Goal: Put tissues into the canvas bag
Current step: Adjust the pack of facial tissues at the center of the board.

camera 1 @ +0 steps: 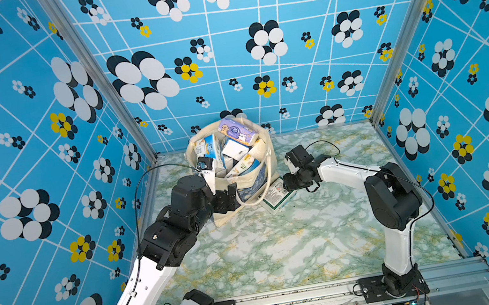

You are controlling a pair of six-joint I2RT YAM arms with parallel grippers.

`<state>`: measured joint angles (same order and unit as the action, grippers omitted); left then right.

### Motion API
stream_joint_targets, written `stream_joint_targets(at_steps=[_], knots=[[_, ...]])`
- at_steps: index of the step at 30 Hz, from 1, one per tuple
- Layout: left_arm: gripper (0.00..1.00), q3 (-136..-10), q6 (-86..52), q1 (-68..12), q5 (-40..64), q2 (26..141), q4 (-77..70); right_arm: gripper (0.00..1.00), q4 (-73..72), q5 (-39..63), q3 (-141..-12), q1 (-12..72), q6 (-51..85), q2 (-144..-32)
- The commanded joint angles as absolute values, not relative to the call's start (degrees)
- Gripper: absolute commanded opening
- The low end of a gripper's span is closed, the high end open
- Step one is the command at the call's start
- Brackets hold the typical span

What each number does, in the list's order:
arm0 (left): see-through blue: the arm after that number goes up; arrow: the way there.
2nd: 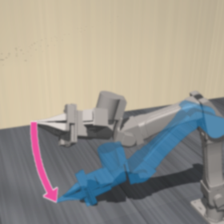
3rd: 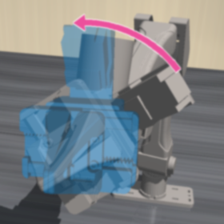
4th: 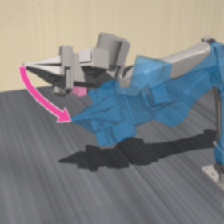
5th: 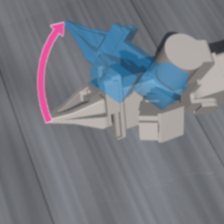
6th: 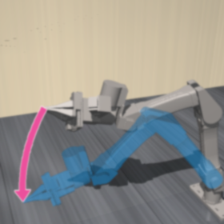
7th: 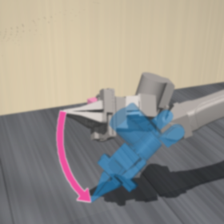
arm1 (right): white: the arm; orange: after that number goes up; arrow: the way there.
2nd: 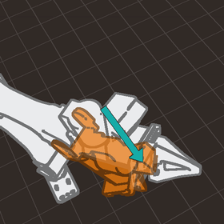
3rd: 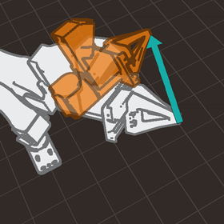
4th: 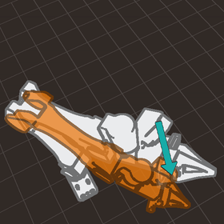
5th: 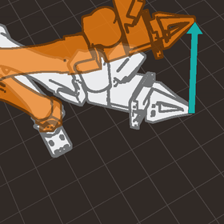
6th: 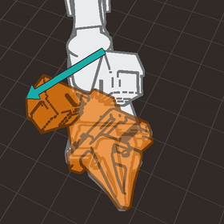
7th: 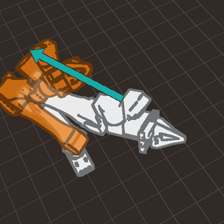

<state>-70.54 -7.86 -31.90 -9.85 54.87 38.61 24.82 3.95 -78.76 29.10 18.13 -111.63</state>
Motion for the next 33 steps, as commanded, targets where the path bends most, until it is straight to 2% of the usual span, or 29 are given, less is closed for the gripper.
stream_joint_targets(at_steps=[1, 13, 19, 23, 27, 30, 33], knots=[[0.94, -71.4, -7.0, -32.1, -6.8, 56.0, 37.7, 0.55, 32.3, -1.2, -74.7, 29.4, 14.4, -108.0], [0.94, -74.8, -2.8, -40.2, -6.4, 61.7, 38.1, 0.57, 37.6, -8.2, -63.8, 27.4, 13.4, -97.5], [0.93, -78.5, 0.1, -47.1, -5.7, 70.1, 38.3, 0.7, 33.1, 3.2, -60.4, 23.7, 17.5, -84.8], [0.91, -79.5, 1.1, -48.9, -1.8, 75.8, 35.3, 0.72, 31.1, 8.0, -59.2, 21.7, 20.3, -79.1], [0.92, -81.3, 6.5, -50.1, 2.2, 82.0, 34.7, 0.72, 32.0, 7.3, -57.5, 18.8, 21.1, -74.9], [0.99, -82.4, 14.0, -52.1, -0.1, 87.0, 36.1, 0.72, 32.4, 7.2, -55.2, 15.0, 21.3, -71.0], [0.99, -81.9, 19.6, -53.3, -2.6, 91.2, 35.8, 0.72, 32.7, 6.3, -53.6, 12.5, 21.3, -67.0]])
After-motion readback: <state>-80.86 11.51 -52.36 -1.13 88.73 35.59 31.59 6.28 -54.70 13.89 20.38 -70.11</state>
